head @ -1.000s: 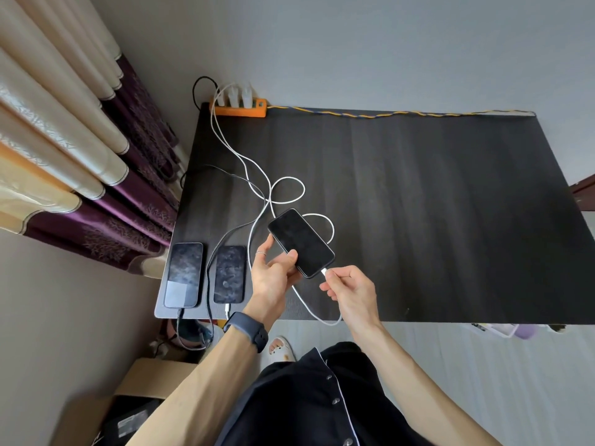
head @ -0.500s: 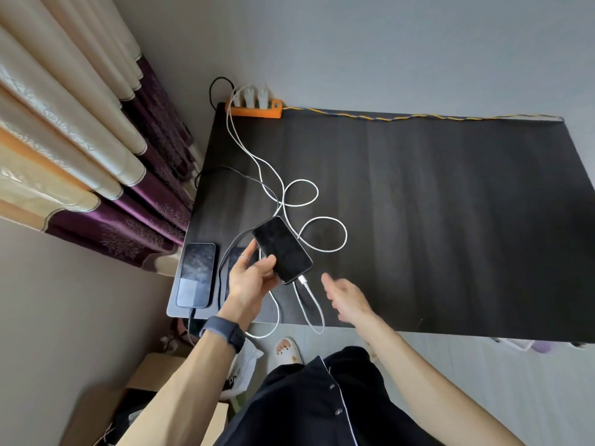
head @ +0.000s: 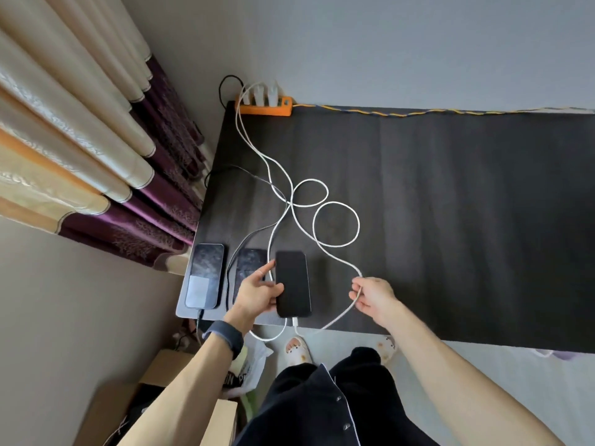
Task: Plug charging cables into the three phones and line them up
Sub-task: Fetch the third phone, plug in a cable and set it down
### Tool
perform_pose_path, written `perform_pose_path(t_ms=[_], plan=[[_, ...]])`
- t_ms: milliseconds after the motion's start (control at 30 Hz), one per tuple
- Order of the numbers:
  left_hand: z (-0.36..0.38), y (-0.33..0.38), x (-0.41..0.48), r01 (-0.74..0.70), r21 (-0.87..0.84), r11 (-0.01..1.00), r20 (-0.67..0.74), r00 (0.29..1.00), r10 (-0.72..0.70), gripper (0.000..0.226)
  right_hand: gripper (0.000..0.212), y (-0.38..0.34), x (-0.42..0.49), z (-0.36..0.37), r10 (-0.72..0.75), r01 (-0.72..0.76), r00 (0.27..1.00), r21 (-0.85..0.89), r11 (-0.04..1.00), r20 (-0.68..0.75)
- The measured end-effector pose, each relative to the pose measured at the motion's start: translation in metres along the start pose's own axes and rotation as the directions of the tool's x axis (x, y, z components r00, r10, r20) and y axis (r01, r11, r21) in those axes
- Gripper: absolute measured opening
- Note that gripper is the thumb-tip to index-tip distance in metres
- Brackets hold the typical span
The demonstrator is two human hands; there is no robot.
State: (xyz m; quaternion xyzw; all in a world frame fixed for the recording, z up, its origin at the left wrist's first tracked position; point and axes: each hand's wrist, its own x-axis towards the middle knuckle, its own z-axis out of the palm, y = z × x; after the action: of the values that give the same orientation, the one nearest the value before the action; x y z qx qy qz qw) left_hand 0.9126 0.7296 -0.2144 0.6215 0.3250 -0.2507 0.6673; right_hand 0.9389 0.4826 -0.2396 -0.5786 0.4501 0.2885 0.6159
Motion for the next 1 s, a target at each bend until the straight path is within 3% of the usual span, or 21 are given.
perform_pose_path(t_ms=[167, 300, 400, 500, 733, 867, 1000], plan=[[0.038, -0.003, 0.023, 0.039, 0.036, 0.999, -0.064, 0.997, -0.036, 0.062, 0.004, -0.033, 0.012, -0.034, -0.231, 0.226, 0.971, -0.088, 0.97, -0.061], [0.056, -0.003, 0.044, 0.035, 0.091, 0.995, -0.082, 0.996, -0.027, 0.065, 0.009, -0.036, 0.012, -0.044, -0.348, 0.326, 0.934, -0.208, 0.922, -0.077], [0.059, -0.008, 0.052, -0.003, 0.286, 0.958, -0.1, 0.994, 0.033, 0.067, 0.009, -0.02, 0.019, -0.046, -0.344, 0.304, 0.938, -0.366, 0.88, -0.048], [0.061, -0.018, 0.057, -0.008, 0.519, 0.855, -0.169, 0.979, 0.112, 0.066, 0.011, -0.002, 0.024, -0.052, -0.344, 0.291, 0.939, -0.514, 0.807, -0.008], [0.078, -0.028, 0.053, 0.027, 0.744, 0.668, -0.208, 0.959, 0.194, 0.083, 0.025, 0.018, 0.033, -0.052, -0.363, 0.282, 0.928, -0.805, 0.522, 0.09], [0.094, -0.036, 0.047, 0.093, 0.819, 0.567, -0.266, 0.936, 0.231, 0.076, 0.059, 0.022, 0.036, -0.046, -0.475, 0.357, 0.866, -0.859, 0.367, 0.157], [0.098, -0.048, 0.039, 0.102, 0.916, 0.389, -0.21, 0.946, 0.246, 0.092, 0.065, 0.029, 0.041, -0.037, -0.547, 0.384, 0.794, -0.917, 0.111, 0.266]])
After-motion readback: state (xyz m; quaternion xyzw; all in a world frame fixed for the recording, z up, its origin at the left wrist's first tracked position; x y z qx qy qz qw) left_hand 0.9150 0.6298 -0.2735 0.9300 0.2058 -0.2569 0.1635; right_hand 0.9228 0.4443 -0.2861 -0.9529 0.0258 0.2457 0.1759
